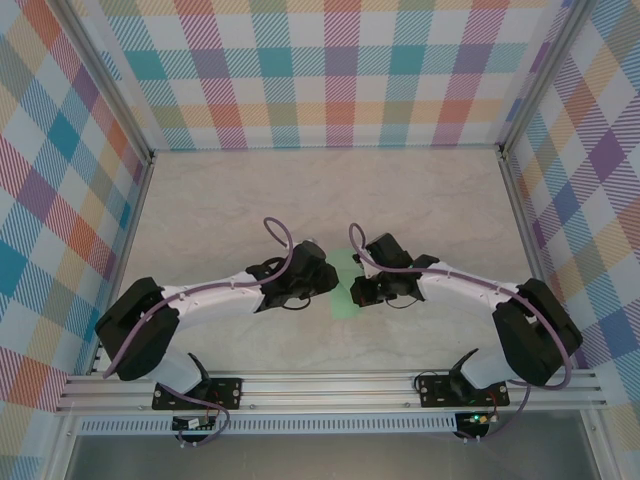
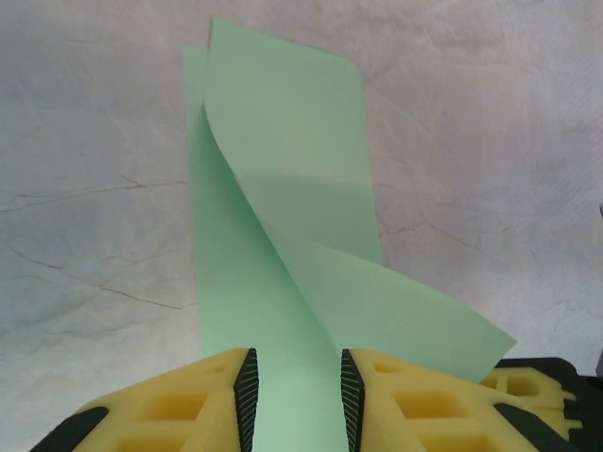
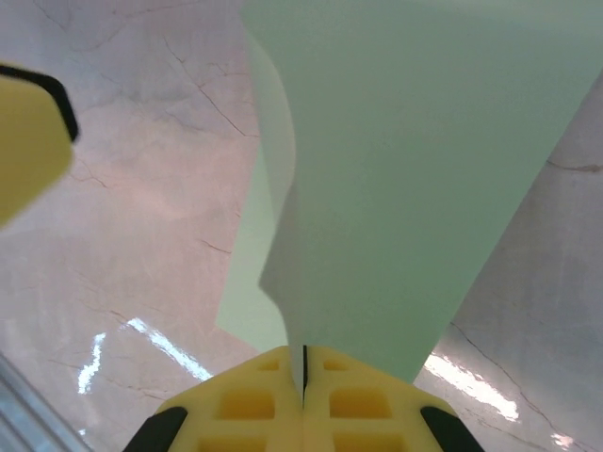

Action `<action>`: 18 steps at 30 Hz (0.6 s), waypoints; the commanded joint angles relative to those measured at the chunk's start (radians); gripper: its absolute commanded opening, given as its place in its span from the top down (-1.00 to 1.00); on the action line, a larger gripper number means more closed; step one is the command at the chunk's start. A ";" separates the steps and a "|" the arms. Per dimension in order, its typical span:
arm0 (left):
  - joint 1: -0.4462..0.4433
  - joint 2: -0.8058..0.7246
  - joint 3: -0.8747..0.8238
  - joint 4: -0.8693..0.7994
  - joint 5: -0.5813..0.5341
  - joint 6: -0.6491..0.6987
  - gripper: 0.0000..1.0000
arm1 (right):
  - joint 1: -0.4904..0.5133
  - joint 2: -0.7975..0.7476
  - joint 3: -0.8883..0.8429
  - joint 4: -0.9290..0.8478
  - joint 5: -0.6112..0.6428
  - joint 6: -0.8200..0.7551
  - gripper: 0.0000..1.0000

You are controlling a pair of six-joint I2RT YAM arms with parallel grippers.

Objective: Fold a paper plane with a square sheet of paper (pick it up from the middle)
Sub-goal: Fold the triangle a second time at the center of the table.

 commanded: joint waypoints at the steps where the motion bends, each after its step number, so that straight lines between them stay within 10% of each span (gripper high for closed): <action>1: -0.004 0.039 0.031 0.050 0.066 0.024 0.37 | -0.032 0.043 -0.020 0.017 -0.133 -0.008 0.95; 18: -0.020 0.210 0.092 0.149 0.151 0.009 0.42 | -0.124 0.135 -0.026 0.016 -0.251 -0.074 0.89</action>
